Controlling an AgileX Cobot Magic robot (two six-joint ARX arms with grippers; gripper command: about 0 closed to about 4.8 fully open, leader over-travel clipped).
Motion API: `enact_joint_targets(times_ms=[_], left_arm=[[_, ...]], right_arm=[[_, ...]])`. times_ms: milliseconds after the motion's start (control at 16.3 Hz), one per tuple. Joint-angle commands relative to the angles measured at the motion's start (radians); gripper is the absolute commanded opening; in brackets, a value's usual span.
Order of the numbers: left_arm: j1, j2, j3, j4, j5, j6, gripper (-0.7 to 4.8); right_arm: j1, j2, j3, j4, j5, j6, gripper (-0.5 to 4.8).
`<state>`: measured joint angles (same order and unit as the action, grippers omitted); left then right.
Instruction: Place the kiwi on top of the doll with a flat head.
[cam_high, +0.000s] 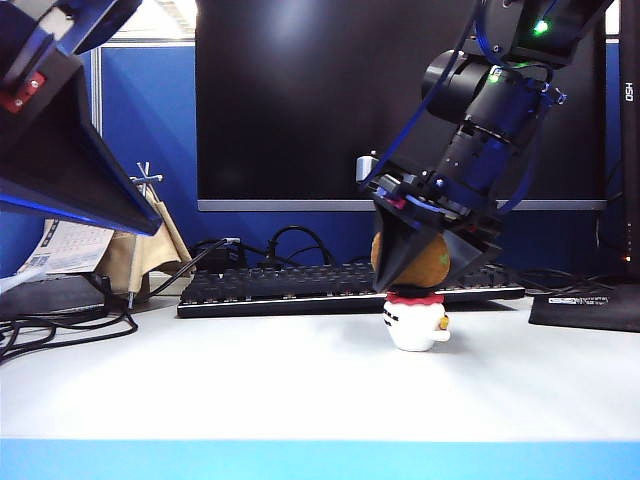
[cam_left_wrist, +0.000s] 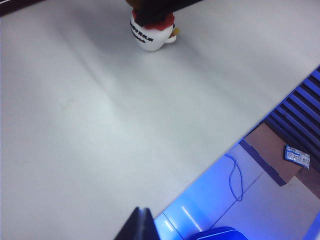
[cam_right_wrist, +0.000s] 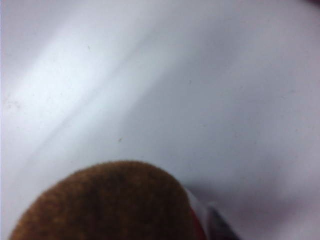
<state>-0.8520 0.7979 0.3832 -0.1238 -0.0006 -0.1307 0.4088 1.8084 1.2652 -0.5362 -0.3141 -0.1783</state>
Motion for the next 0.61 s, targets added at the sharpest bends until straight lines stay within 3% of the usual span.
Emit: enact_joint_targets(times_ms=[61,429,613], left_arm=[[-0.002,-0.002,0.002,0.008,0.004,0.0,-0.04],[-0.002,-0.002,0.002,0.007,0.004,0.001,-0.04],[-0.002,-0.002,0.002,0.005,0.004,0.003,-0.04]], right_arm=[[0.0,-0.006,0.005,-0.012,-0.002,0.003,4.36],[0.0,-0.035,0.007,-0.006,0.002,0.003,4.43],[0.0,-0.125,0.011,-0.006,0.06,-0.006,4.47]])
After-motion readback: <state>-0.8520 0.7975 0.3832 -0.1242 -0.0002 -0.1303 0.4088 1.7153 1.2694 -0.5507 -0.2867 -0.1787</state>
